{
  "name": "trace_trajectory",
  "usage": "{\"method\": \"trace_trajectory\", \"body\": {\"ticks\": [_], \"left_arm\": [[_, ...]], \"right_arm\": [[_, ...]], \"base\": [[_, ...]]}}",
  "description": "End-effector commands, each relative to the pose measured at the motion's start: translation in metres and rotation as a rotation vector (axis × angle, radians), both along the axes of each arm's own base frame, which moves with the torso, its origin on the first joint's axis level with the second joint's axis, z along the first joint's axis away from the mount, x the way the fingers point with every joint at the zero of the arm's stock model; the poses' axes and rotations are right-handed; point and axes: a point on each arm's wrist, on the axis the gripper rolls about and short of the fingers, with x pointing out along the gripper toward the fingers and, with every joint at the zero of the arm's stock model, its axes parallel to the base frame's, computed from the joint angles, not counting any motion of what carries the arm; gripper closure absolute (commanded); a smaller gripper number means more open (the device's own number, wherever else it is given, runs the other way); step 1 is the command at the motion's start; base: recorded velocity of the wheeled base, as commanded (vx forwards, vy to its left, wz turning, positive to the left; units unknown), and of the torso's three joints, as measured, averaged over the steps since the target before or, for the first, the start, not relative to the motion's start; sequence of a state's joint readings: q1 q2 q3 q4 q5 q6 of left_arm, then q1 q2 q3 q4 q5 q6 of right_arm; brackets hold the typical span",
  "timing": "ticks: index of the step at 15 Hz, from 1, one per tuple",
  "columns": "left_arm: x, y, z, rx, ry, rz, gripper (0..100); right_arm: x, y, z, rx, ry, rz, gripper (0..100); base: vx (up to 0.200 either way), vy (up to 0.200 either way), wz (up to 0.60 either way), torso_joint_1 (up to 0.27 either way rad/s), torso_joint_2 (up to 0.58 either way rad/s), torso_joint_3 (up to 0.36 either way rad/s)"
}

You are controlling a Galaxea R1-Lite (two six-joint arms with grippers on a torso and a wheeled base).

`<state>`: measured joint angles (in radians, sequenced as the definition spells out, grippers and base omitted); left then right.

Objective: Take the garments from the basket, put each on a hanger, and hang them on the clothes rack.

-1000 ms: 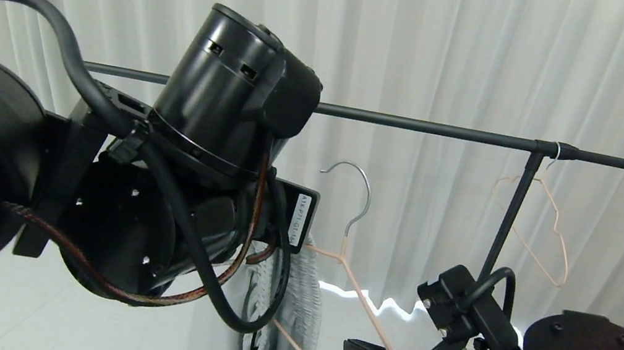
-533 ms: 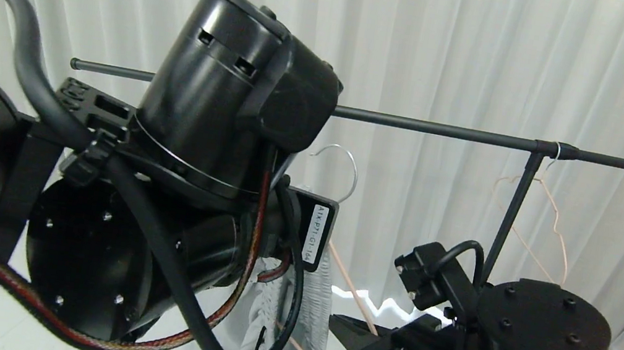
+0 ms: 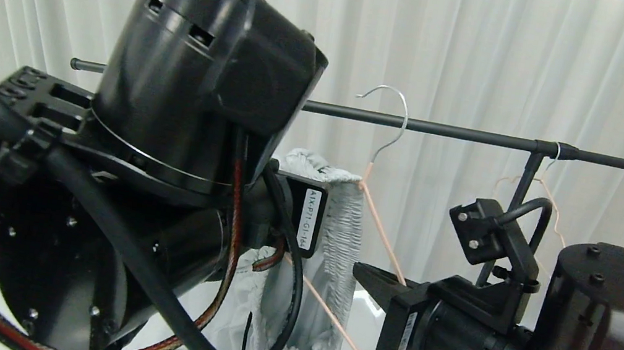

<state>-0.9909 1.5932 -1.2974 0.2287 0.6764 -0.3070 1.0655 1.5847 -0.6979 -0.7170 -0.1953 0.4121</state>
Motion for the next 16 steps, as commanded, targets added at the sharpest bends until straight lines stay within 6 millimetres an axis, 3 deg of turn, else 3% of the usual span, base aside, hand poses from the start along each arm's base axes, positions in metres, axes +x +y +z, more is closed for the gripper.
{"method": "trace_trajectory", "body": {"ticks": [1, 8, 9, 16], "left_arm": [[0.001, -0.001, 0.000, -0.001, -0.007, 0.006, 100], [-0.015, -0.012, 0.007, -0.025, -0.022, -0.060, 100], [-0.015, -0.012, 0.007, -0.023, -0.021, -0.060, 0], [-0.021, -0.002, 0.004, -0.017, -0.016, -0.057, 0]], "right_arm": [[-0.002, -0.005, 0.011, 0.052, -0.033, 0.000, 100], [-0.002, -0.004, 0.020, 0.108, -0.095, 0.004, 100], [-0.003, -0.005, 0.021, 0.112, -0.099, 0.004, 100], [-0.002, -0.009, 0.032, 0.153, -0.170, -0.006, 100]], "base": [[0.000, 0.000, 0.00, 0.000, 0.00, 0.000], [0.000, 0.000, 0.00, 0.000, 0.00, 0.000], [0.000, 0.000, 0.00, 0.000, 0.00, 0.000], [0.000, 0.000, 0.00, 0.000, 0.00, 0.000]]}}
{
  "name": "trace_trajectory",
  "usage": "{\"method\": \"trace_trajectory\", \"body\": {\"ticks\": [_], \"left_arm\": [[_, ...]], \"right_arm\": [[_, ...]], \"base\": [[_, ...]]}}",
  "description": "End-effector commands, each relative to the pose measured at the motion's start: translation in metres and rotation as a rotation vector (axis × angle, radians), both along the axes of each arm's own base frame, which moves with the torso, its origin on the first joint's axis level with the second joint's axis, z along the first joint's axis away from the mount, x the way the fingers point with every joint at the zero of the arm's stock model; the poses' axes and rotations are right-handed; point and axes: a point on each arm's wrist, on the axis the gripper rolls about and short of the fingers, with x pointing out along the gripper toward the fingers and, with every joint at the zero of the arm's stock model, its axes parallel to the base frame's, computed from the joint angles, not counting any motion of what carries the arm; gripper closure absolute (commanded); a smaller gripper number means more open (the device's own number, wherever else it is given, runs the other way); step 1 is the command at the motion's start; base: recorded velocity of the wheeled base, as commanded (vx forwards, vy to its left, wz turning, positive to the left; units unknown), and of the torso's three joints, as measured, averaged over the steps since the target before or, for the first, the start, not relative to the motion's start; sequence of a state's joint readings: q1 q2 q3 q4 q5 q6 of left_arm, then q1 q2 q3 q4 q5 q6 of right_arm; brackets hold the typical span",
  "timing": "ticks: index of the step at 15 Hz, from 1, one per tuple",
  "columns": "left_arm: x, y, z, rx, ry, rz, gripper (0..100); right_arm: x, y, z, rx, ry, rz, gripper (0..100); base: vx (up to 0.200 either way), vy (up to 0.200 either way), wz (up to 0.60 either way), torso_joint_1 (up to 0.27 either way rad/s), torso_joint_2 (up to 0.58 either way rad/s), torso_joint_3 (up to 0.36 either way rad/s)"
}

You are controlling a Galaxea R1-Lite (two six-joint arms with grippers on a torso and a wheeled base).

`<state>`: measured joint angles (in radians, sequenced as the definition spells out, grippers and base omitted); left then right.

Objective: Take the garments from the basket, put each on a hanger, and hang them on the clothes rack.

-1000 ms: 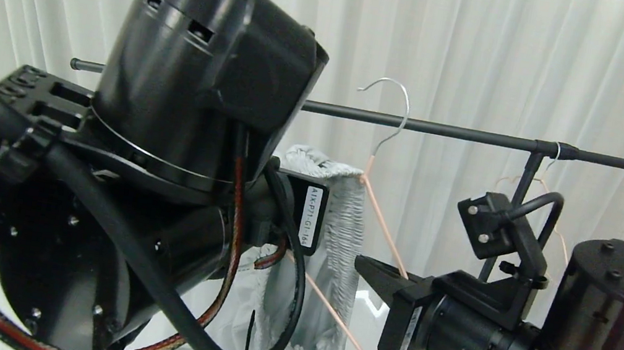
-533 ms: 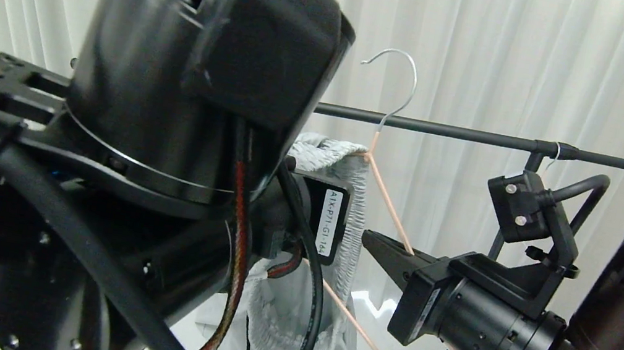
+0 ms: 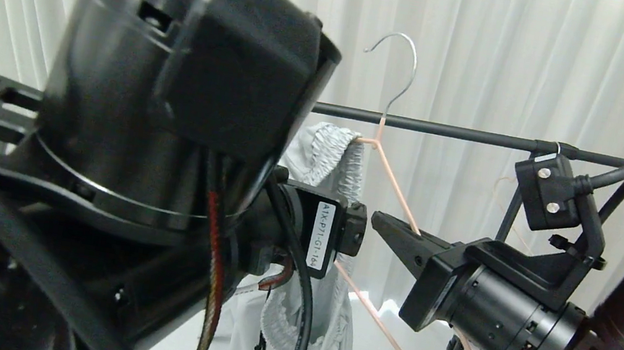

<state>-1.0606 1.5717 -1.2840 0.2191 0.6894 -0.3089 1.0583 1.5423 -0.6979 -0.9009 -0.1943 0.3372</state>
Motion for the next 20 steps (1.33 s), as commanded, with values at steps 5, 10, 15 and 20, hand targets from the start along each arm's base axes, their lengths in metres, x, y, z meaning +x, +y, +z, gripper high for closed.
{"method": "trace_trajectory", "body": {"ticks": [5, 10, 15, 20], "left_arm": [[-0.029, 0.053, -0.018, 0.070, 0.013, -0.010, 0], [-0.052, 0.116, 0.007, 0.155, -0.134, -0.082, 0], [-0.074, 0.153, 0.005, 0.246, -0.243, -0.466, 0], [-0.074, 0.147, -0.012, 0.216, -0.189, -0.701, 0]], "right_arm": [[-0.005, -0.015, 0.010, 0.013, -0.054, -0.013, 100], [-0.031, -0.041, -0.008, -0.020, -0.123, 0.057, 100], [-0.065, -0.059, -0.024, -0.051, -0.129, 0.178, 100], [-0.090, -0.069, -0.035, -0.065, -0.123, 0.298, 100]], "base": [[0.000, 0.000, 0.00, 0.000, 0.00, 0.000], [0.000, 0.000, 0.00, 0.000, 0.00, 0.000], [0.000, 0.000, 0.00, 0.000, 0.00, 0.000], [0.000, 0.000, 0.00, 0.000, 0.00, 0.000]]}}
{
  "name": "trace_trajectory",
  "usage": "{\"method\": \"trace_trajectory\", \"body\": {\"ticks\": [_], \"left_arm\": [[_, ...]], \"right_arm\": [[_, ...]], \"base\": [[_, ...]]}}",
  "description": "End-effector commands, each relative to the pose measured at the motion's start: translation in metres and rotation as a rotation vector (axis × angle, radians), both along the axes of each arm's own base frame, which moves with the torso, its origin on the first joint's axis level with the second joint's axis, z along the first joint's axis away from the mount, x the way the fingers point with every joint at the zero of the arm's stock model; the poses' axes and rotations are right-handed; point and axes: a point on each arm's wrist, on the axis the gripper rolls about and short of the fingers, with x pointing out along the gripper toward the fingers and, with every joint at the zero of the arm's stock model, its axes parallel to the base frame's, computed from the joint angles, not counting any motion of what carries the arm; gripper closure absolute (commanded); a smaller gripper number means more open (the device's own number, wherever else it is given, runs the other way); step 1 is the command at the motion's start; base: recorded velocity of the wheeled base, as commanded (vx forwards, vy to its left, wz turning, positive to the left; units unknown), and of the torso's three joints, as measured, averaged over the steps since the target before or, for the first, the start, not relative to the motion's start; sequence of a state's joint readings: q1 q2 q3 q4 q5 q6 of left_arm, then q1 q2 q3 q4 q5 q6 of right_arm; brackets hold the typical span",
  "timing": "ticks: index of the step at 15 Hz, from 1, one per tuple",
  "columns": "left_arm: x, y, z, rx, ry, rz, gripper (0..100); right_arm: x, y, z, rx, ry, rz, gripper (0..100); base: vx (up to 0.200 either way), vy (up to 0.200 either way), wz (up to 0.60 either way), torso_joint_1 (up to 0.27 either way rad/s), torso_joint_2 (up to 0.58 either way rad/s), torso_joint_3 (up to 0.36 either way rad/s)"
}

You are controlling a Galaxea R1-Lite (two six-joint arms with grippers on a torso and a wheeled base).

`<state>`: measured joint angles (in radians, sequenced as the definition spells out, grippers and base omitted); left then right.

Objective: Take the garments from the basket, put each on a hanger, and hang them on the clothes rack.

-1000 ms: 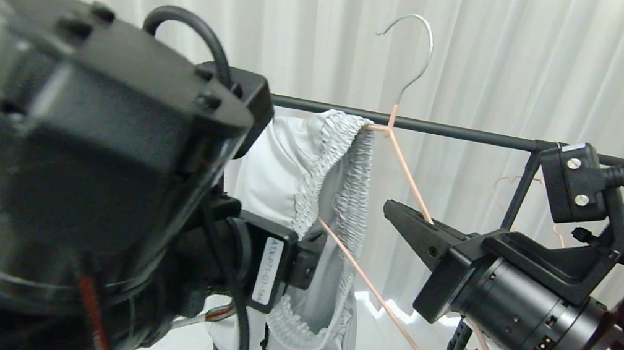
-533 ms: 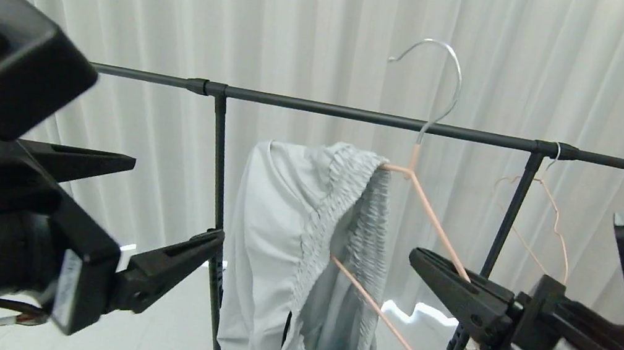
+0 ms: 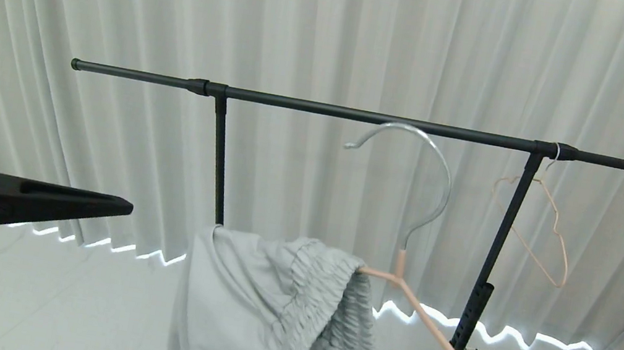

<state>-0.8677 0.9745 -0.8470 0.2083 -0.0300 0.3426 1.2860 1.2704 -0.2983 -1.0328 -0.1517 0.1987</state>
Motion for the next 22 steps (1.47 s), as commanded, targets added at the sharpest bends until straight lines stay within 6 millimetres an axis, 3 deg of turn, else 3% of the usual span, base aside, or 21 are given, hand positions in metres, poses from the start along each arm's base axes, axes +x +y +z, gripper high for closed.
{"method": "trace_trajectory", "body": {"ticks": [1, 5, 19, 20, 22], "left_arm": [[0.000, -0.002, -0.011, 0.024, 0.036, -0.031, 0], [0.008, -0.014, -0.032, 0.042, 0.107, -0.132, 0], [0.023, -0.044, -0.060, 0.091, 0.321, -0.381, 0], [0.022, -0.044, -0.061, 0.095, 0.322, -0.389, 100], [0.021, -0.045, -0.061, 0.098, 0.324, -0.397, 100]], "right_arm": [[-0.011, -0.007, -0.004, -0.003, 0.000, 0.050, 100], [-0.023, -0.006, -0.007, -0.017, -0.003, 0.126, 100], [-0.042, -0.010, -0.019, -0.070, -0.025, 0.250, 100], [-0.042, -0.010, -0.019, -0.068, -0.025, 0.250, 100], [-0.043, -0.011, -0.018, -0.062, -0.026, 0.250, 100]], "base": [[0.000, 0.000, 0.00, 0.000, 0.00, 0.000], [0.000, 0.000, 0.00, 0.000, 0.00, 0.000], [0.000, 0.000, 0.00, 0.000, 0.00, 0.000], [0.000, 0.000, 0.00, 0.000, 0.00, 0.000], [0.000, 0.000, 0.00, 0.000, 0.00, 0.000]]}}
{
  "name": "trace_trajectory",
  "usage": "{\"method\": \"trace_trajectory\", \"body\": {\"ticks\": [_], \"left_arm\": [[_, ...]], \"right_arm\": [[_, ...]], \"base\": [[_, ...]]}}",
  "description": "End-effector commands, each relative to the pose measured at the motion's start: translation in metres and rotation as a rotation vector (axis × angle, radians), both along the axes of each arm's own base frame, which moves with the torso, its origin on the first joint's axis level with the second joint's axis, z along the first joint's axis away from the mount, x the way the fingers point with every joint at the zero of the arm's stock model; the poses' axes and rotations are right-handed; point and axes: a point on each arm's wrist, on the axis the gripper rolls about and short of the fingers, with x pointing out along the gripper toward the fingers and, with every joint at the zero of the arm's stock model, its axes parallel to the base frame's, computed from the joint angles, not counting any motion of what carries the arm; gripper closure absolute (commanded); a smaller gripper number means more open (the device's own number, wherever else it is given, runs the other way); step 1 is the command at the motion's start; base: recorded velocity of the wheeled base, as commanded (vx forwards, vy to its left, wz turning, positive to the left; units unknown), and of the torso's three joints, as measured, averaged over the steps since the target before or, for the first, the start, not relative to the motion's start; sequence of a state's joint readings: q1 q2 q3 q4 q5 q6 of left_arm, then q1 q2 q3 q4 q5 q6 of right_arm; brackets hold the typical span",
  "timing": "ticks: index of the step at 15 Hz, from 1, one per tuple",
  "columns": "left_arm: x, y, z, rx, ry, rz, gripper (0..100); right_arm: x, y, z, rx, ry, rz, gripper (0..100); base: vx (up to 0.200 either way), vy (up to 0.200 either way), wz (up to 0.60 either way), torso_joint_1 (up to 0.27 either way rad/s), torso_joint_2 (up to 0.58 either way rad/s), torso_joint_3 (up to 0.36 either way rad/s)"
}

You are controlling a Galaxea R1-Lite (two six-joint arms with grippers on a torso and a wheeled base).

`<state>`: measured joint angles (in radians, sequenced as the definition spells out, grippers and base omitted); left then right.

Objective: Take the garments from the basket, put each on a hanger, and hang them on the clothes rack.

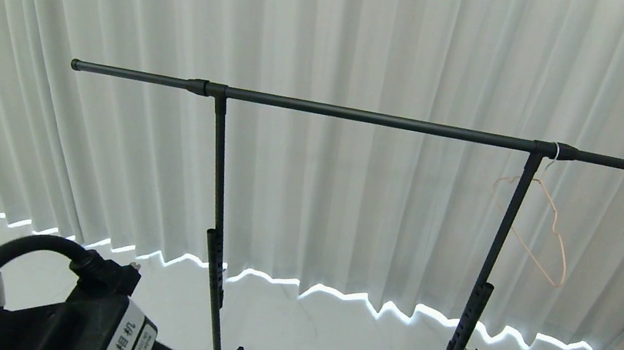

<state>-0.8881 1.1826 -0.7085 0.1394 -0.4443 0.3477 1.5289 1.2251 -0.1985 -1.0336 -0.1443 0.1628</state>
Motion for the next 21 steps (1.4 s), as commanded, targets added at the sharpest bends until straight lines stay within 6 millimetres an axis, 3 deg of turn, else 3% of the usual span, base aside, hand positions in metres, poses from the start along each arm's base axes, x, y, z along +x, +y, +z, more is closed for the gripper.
{"method": "trace_trajectory", "body": {"ticks": [1, 8, 9, 17, 21], "left_arm": [[0.000, -0.001, -0.004, 0.014, 0.010, -0.004, 100], [-0.004, -0.003, -0.006, 0.022, 0.010, -0.030, 100], [-0.004, -0.003, -0.006, 0.023, 0.007, -0.028, 100], [-0.001, 0.003, -0.018, 0.145, -0.083, 0.171, 100], [0.018, 0.010, -0.030, 0.283, -0.136, 0.452, 100]], "right_arm": [[0.000, 0.000, 0.000, 0.002, 0.000, 0.001, 100], [0.000, 0.000, 0.001, 0.003, -0.002, -0.001, 100], [0.000, 0.000, 0.000, 0.002, -0.003, -0.001, 0], [0.030, -0.004, -0.004, -0.044, -0.039, -0.189, 0], [0.049, 0.006, -0.023, -0.165, -0.012, -0.287, 0]], "base": [[0.000, 0.000, 0.00, 0.000, 0.00, 0.000], [0.000, 0.000, 0.00, 0.000, 0.00, 0.000], [0.000, 0.000, 0.00, 0.000, 0.00, 0.000], [0.000, 0.000, 0.00, 0.000, 0.00, 0.000], [0.000, 0.000, 0.00, 0.000, 0.00, 0.000]]}}
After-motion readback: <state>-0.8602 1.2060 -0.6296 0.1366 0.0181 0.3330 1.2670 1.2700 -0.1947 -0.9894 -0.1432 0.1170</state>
